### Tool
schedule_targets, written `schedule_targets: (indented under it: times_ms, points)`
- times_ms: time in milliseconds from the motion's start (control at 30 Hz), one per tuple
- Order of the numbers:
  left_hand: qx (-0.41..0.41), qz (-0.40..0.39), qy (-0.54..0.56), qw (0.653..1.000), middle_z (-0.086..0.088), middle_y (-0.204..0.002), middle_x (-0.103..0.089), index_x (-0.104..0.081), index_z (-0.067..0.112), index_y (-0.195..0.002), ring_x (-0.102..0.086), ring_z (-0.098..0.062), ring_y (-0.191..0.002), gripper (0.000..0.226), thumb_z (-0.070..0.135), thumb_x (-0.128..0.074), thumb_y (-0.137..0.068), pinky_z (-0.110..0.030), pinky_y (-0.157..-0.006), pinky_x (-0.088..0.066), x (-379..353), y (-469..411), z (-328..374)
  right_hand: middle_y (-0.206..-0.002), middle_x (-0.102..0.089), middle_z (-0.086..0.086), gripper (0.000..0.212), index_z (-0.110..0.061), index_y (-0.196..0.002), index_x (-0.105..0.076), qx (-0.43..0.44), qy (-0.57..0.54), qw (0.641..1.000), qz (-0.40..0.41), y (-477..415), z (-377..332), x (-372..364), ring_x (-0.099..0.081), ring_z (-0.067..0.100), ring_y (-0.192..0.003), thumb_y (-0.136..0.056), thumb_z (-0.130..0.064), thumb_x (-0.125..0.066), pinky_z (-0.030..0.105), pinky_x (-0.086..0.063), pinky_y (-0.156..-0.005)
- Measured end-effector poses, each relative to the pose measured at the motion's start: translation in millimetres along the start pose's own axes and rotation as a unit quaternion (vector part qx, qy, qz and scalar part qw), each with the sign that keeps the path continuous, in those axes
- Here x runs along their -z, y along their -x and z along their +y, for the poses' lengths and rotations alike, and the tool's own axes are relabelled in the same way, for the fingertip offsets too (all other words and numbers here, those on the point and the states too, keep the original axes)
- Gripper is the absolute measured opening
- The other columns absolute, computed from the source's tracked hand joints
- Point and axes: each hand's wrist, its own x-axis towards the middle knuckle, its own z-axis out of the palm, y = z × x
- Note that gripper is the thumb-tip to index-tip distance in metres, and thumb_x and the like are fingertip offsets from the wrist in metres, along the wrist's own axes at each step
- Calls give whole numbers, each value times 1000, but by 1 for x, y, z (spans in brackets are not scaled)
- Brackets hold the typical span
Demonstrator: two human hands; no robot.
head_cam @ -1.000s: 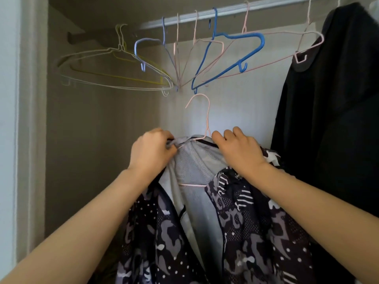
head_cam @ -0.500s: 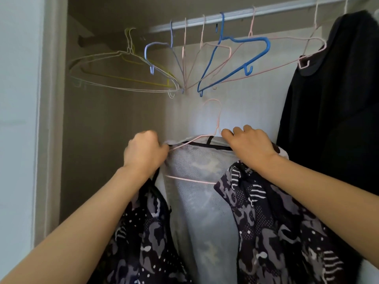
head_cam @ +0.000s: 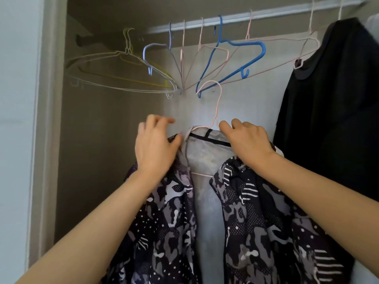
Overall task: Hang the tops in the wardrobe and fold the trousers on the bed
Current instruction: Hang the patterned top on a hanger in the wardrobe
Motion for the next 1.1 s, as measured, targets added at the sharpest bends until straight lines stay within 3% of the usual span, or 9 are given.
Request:
schedule_targets:
  times_ms: [67, 133, 300, 400, 500, 733, 833, 1000, 1100]
  points:
    - [77, -120, 17, 990, -9, -126, -60, -58, 20, -130, -53, -35, -116, 50, 51, -61, -90, -41, -96, -44, -4, -6, -8, -90, -50, 10, 32, -12, -116, -48, -7, -10, 1000, 2, 0, 2, 1, -35, 25, -65, -86, 1, -50, 33, -22, -51]
    - [65, -183, 12, 981, -9, -123, -66, -58, 25, -130, -57, -36, -115, 46, 54, -52, -94, -42, -92, -47, -13, -3, -9, -92, -50, 11, 31, -12, -118, -48, -6, -21, 1000, -2, 1, 4, 3, -35, 25, -67, -89, -1, -49, 33, -23, -51]
    - [-49, -166, 104, 979, 2, -119, -61, -54, 33, -131, -54, -23, -117, 42, 53, -50, -95, -48, -100, -40, -18, 6, 4, -90, -41, 4, 14, -14, -112, -49, 53, -93, 994, 12, 2, 2, 2, -45, 24, -79, -98, -19, -47, 34, -34, -54]
    - [-27, -150, 107, 982, 2, -98, -59, -65, 30, -108, -53, -25, -109, 25, 46, -50, -97, -48, -98, -39, -24, 4, 0, -92, -41, -11, 22, -23, -109, -48, 56, -286, 957, 19, 1, 9, 3, -44, 12, -77, -99, -39, -37, 33, -38, -64]
    - [19, -100, 68, 993, 2, -85, -51, -66, 30, -88, -53, -32, -103, 25, 41, -48, -100, -45, -92, -40, -26, -1, -14, -92, -32, -25, 30, -29, -111, -37, 105, -368, 923, -34, 12, 16, 2, -38, 3, -88, -81, -32, -39, 31, -38, -75]
    - [40, -16, -25, 999, -4, -97, -58, -70, 26, -100, -50, -30, -102, 34, 48, -44, -99, -41, -85, -31, -34, -8, -31, -103, -27, -5, 37, -21, -98, -30, 85, -312, 939, -115, 28, 15, -9, -28, 15, -96, -72, -12, -56, 28, -35, -81]
    - [53, 4, -43, 998, -6, -99, -59, -70, 24, -100, -50, -31, -101, 36, 48, -44, -99, -42, -85, -32, -32, -11, -37, -116, -37, 2, 26, -15, -106, -45, 32, -167, 978, -118, 33, 18, -12, -31, 21, -107, -91, -35, -49, 36, -38, -94]
    - [64, 26, -64, 996, -8, -101, -60, -70, 22, -101, -50, -33, -101, 34, 46, -45, -100, -42, -84, -32, -30, -12, -44, -114, -52, 6, 78, -17, -105, -64, -67, -36, 983, -164, 50, -3, -6, -44, 29, -111, -84, -78, -20, 44, -38, -87]
    - [59, 34, -62, 996, -7, -101, -61, -69, 22, -100, -51, -32, -100, 34, 45, -45, -100, -42, -83, -32, -31, -12, -39, -107, -63, 6, 51, -14, -102, -62, -108, -96, 967, -210, 48, -17, -8, -60, 31, -99, -92, -59, -40, 38, -42, -73]
